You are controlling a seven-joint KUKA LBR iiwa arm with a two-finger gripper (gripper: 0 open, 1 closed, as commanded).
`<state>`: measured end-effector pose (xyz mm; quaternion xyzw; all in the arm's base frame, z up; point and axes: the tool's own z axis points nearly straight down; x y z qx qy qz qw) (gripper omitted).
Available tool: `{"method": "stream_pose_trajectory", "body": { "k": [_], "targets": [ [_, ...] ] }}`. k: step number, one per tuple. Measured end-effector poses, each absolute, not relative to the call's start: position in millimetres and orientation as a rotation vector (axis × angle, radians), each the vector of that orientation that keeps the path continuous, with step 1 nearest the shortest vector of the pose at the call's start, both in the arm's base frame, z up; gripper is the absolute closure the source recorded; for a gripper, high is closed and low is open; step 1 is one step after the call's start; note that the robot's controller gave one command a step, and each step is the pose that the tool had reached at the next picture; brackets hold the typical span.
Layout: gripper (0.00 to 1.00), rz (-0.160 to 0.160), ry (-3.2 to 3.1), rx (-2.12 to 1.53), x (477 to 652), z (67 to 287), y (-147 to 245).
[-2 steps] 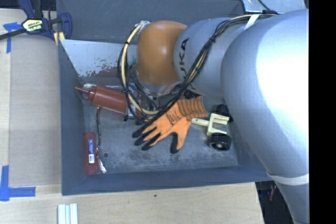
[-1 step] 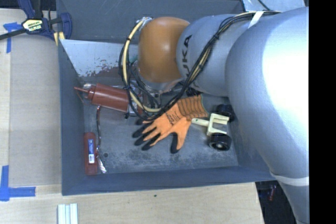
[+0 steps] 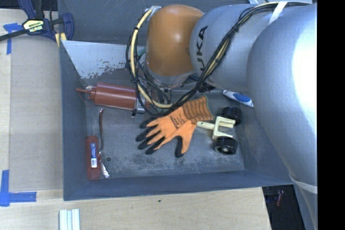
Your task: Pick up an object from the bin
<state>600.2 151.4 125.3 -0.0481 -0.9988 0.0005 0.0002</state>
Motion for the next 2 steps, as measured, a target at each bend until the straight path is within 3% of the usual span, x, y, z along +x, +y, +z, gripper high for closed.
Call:
{"method": "stream_pose_trajectory", "body": {
  "k": [2],
  "targets": [
    [1.0,0.0,-3.141,-0.152,601.3,191.2,150.9]
  ]
}}
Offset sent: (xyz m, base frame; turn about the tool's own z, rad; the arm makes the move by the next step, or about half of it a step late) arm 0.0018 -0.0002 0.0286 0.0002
